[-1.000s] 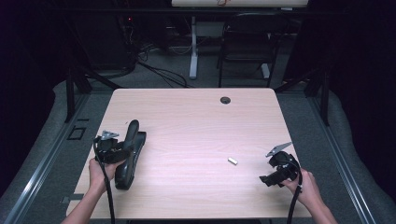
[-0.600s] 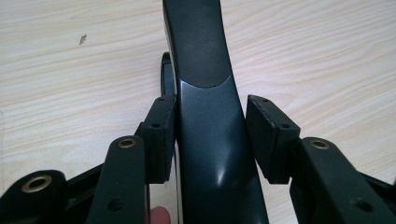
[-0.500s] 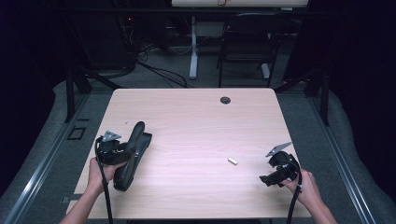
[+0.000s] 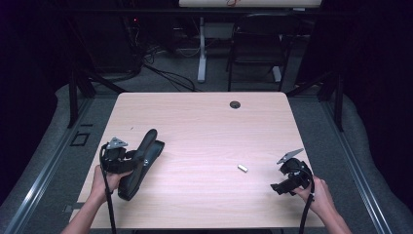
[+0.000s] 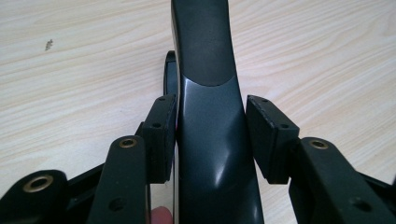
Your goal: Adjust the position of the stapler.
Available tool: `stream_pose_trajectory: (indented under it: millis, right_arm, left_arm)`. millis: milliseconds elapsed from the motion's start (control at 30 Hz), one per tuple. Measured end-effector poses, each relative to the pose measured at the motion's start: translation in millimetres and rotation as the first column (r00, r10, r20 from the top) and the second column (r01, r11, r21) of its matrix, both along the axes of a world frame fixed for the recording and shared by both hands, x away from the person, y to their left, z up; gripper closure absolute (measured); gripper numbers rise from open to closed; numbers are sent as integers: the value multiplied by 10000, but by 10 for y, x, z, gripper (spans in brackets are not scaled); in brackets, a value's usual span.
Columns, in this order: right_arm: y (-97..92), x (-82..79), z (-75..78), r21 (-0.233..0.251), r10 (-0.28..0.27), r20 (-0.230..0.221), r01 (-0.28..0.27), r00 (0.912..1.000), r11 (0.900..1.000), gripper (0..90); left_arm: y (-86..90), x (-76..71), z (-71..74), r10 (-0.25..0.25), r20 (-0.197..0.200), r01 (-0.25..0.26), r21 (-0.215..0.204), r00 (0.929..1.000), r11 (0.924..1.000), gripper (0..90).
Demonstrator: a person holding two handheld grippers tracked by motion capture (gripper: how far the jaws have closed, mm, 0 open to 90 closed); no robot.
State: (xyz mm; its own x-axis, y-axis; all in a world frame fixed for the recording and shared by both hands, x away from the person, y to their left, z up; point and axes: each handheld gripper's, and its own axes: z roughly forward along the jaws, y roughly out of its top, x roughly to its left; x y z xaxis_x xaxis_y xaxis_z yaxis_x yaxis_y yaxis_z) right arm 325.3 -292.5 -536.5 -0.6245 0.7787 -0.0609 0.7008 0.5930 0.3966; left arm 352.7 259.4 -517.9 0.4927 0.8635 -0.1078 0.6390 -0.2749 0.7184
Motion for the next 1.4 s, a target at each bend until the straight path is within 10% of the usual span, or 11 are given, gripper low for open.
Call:
stream_pose_trajectory:
  millis: [767, 1400]
  right_arm:
    - [12, 7, -23, 166, 45, -39, -44, 10000, 9999, 82]
    - [23, 10, -27, 68, 108, -219, -107, 9997, 9999, 82]
  left_arm:
    - [-164, -61, 6, -1542, 30, 1541, 66, 9880, 9880, 556]
    - [-310, -106, -4, -2687, 164, 2688, -58, 9631, 9632, 560]
